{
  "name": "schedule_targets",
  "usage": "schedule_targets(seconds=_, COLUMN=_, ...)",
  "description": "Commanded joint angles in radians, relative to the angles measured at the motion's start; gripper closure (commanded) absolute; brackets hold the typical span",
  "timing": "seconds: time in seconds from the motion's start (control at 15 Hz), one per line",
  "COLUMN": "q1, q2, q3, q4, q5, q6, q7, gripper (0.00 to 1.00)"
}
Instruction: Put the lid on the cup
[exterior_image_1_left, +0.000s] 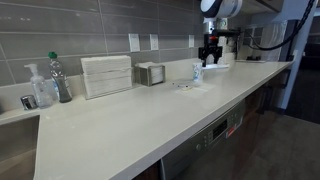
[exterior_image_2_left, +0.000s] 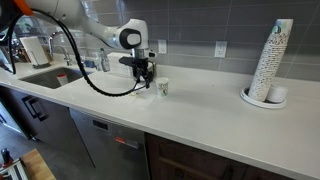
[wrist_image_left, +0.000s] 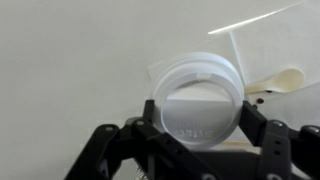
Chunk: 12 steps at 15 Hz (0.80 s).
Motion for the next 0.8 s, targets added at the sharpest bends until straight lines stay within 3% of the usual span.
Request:
schedule_targets(seconds=0.0, q1=0.015, q2=-0.047, q3=-0.016, q4=0.002, q5=-0.032, q6=-0.01, q7=0.03, gripper=0.43)
schedule_targets(seconds=0.27, q1=0.009, q2=-0.029, q3=-0.03, q4=0.057, q5=-0.065, q6=0.04, q7=0.036, gripper=0.43)
schedule_targets(seconds=0.73, q1=-0.026, q2=0.086, q3=-0.031, q4=0.212, q5=-0.007, q6=0.101, q7=-0.003, gripper=0.43)
